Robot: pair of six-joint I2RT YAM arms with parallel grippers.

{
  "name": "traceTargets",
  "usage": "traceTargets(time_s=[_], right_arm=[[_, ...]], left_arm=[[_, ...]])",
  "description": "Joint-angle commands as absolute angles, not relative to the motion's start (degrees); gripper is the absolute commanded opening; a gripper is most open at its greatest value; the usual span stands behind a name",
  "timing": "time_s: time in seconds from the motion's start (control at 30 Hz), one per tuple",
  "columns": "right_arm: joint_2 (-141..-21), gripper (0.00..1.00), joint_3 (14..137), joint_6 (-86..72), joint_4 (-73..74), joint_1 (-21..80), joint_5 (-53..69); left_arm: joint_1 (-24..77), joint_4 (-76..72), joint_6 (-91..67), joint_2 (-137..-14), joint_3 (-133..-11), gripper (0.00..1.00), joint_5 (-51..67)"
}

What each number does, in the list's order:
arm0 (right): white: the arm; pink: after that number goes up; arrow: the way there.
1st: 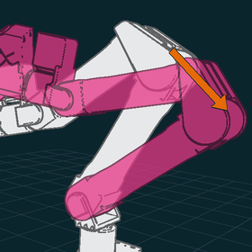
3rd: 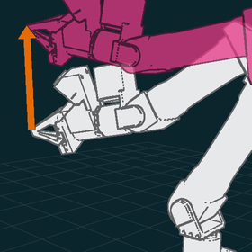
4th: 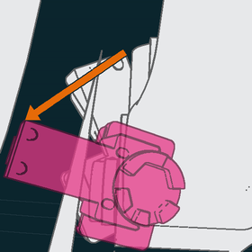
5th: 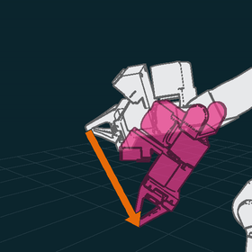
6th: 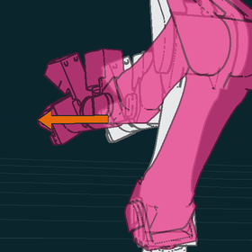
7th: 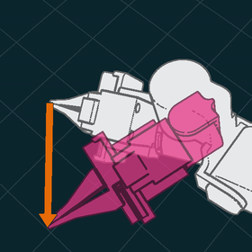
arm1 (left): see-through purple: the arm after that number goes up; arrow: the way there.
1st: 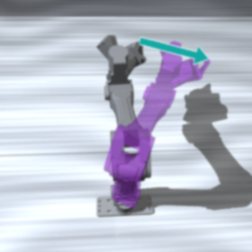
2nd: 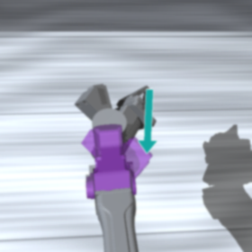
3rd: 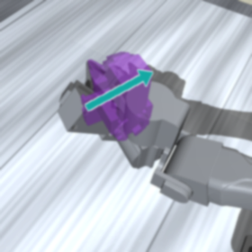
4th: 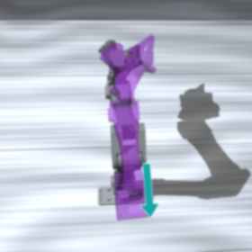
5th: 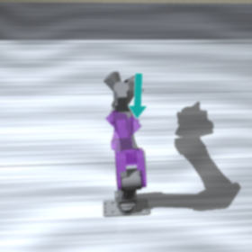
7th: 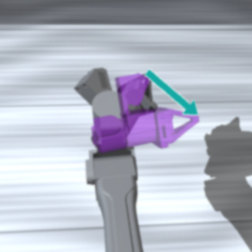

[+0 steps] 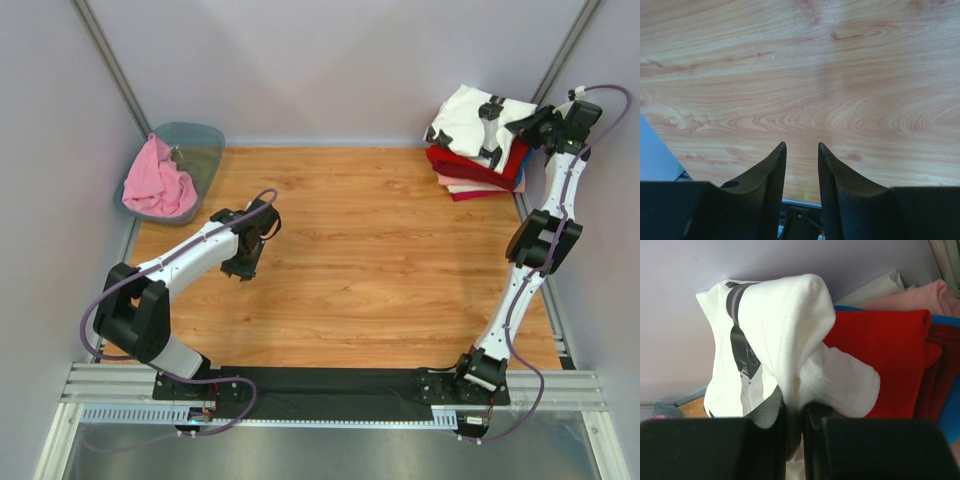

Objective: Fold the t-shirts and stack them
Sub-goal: Neatly place the folded tshirt to the corner

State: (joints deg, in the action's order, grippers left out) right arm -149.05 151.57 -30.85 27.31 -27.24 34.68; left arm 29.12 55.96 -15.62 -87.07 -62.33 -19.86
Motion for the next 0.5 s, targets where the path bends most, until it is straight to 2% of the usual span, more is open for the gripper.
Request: traceTargets(time_s=[0.0,0.47], right_arm=[[-148.5,0.00,155.7,-31.8,19.9,-31.1,29.0],[-146.2,0.00,154.9,-27.7,19.2,-32.7,23.0]], left_arm=[[29.4,56.6,-15.4,-87.2,-63.9,0.39,-20.4],[29.5,56.5,-15.4,-87.6,-63.7,0.39,-20.3]])
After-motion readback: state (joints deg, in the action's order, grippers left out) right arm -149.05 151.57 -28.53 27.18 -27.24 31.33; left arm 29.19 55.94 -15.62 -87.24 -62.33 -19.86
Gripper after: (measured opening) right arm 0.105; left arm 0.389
